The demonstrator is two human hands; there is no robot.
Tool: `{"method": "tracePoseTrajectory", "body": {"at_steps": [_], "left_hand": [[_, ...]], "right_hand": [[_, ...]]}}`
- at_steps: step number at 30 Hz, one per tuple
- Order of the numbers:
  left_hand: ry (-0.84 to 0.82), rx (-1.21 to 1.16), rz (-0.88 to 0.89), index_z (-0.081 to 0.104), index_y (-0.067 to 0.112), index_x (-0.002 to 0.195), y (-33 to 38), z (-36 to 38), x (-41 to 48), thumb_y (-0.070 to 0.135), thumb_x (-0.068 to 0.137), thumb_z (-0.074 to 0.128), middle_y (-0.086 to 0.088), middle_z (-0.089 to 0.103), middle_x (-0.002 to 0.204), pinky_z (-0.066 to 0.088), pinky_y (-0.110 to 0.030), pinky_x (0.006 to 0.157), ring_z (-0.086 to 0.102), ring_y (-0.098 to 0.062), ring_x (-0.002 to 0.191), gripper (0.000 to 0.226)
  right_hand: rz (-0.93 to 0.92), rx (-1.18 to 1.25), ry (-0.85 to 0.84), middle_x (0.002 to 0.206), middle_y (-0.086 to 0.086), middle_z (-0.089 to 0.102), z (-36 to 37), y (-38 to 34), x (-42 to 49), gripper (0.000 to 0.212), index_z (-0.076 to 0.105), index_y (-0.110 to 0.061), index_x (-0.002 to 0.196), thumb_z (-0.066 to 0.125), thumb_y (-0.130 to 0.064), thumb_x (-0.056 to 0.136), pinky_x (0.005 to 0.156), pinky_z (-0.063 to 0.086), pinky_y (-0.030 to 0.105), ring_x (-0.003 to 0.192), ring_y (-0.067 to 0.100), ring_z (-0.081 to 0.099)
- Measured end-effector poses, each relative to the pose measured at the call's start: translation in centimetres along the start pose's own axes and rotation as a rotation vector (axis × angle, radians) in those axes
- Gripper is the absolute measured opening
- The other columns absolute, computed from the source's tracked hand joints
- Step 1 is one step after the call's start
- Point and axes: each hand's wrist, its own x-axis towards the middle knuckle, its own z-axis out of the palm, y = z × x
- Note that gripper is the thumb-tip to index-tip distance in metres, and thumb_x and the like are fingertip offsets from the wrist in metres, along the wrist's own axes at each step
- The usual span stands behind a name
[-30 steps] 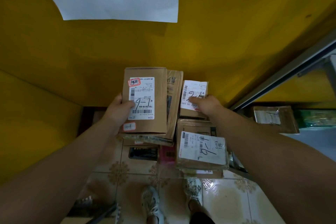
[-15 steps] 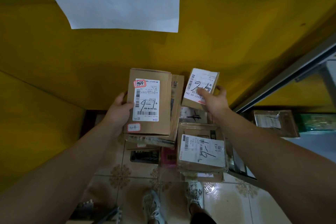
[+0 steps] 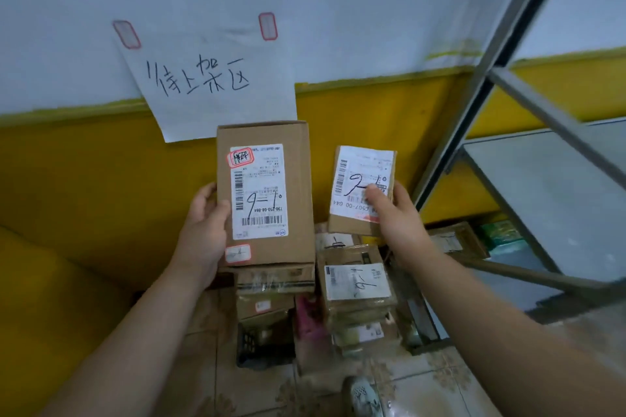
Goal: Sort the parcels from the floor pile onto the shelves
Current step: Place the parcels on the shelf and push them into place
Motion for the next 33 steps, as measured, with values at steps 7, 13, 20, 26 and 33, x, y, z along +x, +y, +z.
{"method": "tracePoseTrajectory", "body": {"at_steps": [7, 13, 20, 26, 33], "left_hand": [[-0.229, 0.028, 0.135, 0.038, 0.035, 0.139, 3.5, -0.1, -6.8, 0.024, 0.103, 0.042, 0.000, 0.069, 0.108, 0.056, -0.037, 0.063, 0.072, -0.019, 0.085, 0.038], [-0.397, 0.010, 0.203, 0.044, 0.034, 0.131, 4.4, 2.8, -13.2, 0.019, 0.103, 0.044, 0.001, 0.068, 0.109, 0.054, -0.034, 0.066, 0.069, -0.017, 0.090, 0.032], [-0.596, 0.066, 0.204, 0.041, 0.035, 0.133, 1.8, 11.3, -24.9, 0.022, 0.102, 0.045, -0.005, 0.069, 0.111, 0.056, -0.046, 0.078, 0.069, -0.023, 0.094, 0.034], [-0.781, 0.142, 0.158, 0.042, 0.034, 0.129, -4.5, 21.5, -37.4, 0.021, 0.102, 0.045, 0.001, 0.068, 0.103, 0.053, -0.028, 0.055, 0.071, -0.012, 0.077, 0.030], [-0.955, 0.233, 0.057, 0.046, 0.026, 0.132, -10.0, 31.7, -47.6, 0.020, 0.102, 0.047, -0.008, 0.070, 0.106, 0.057, -0.050, 0.081, 0.071, -0.026, 0.088, 0.031]], "right_hand": [[-0.045, 0.136, 0.188, 0.106, -0.001, 0.072, -3.6, -1.8, -9.9, 0.050, 0.043, -0.026, 0.143, 0.059, -0.034, 0.097, 0.056, 0.056, 0.022, 0.077, 0.009, 0.074], [-0.126, 0.090, 0.330, 0.106, -0.005, 0.072, -9.4, -1.9, -17.3, 0.050, 0.043, -0.028, 0.144, 0.058, -0.037, 0.098, 0.073, 0.060, 0.033, 0.082, 0.010, 0.074], [-0.149, 0.079, 0.492, 0.103, -0.007, 0.069, -22.9, 0.5, -27.0, 0.035, 0.045, -0.029, 0.134, 0.052, -0.036, 0.101, 0.058, 0.053, 0.019, 0.072, 0.004, 0.072], [-0.083, 0.073, 0.712, 0.110, -0.006, 0.069, -37.6, 6.0, -35.6, 0.044, 0.048, -0.028, 0.140, 0.049, -0.047, 0.100, 0.090, 0.054, 0.041, 0.095, 0.014, 0.068], [0.059, 0.097, 0.840, 0.128, 0.000, 0.062, -50.4, 11.1, -43.0, 0.058, 0.041, -0.027, 0.145, 0.052, -0.055, 0.095, 0.092, 0.050, 0.039, 0.108, 0.021, 0.062]]}}
